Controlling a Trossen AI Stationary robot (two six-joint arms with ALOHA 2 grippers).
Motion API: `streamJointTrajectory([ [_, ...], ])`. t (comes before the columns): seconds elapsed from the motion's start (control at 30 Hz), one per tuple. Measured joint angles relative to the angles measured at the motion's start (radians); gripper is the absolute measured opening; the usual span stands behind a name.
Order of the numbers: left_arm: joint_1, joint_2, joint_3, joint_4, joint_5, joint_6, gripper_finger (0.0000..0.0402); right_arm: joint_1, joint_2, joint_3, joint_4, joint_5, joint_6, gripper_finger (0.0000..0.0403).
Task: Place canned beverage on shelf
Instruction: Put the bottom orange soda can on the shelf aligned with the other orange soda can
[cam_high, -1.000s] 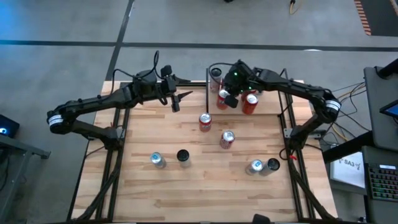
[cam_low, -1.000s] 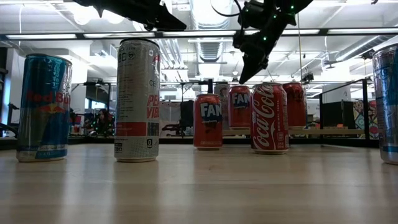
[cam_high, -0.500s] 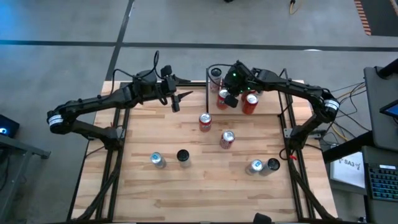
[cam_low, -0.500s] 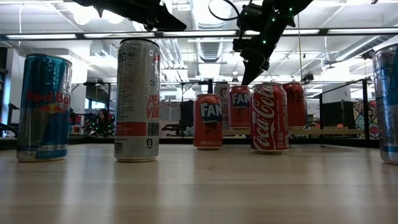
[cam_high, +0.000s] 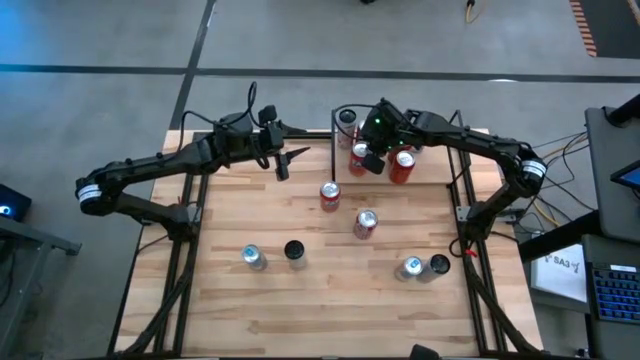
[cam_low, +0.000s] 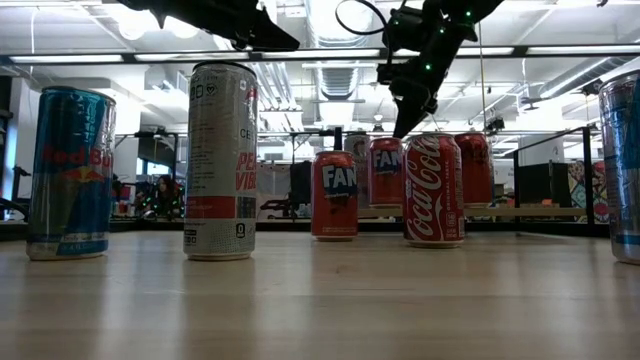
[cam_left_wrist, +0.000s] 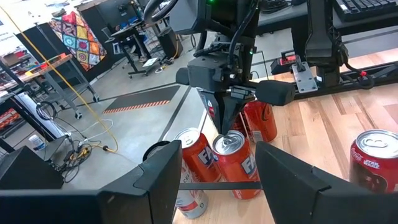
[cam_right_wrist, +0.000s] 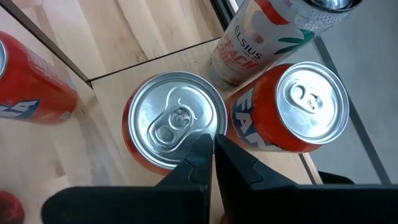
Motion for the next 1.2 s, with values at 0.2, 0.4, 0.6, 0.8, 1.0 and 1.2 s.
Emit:
streamJointTrajectory([
  [0.2,0.0,0.0,0.0,0.0,0.0,0.0,0.019,0.0,-0.001,0.0,-0.006,0.0,0.009,0.0009],
  [0.4,0.0,0.0,0.0,-0.001,0.0,0.0,0.019,0.003,-0.001,0.001,-0.019,0.001,0.014,0.0009],
  [0.6,0.0,0.0,0.0,-0.001,0.0,0.0,0.019,0.003,-0.006,0.002,-0.03,-0.006,0.02,0.0009],
  [0.8,0.0,0.0,0.0,-0.001,0.0,0.0,0.019,0.003,-0.008,0.003,-0.04,-0.009,0.02,0.0009],
  [1.0,0.0,0.0,0.0,-0.001,0.0,-0.003,0.019,0.007,-0.009,0.004,-0.052,-0.009,0.029,0.0009],
  [1.2,0.0,0.0,0.0,-0.002,0.0,-0.003,0.019,0.009,-0.01,0.004,-0.056,-0.009,0.03,0.0009],
])
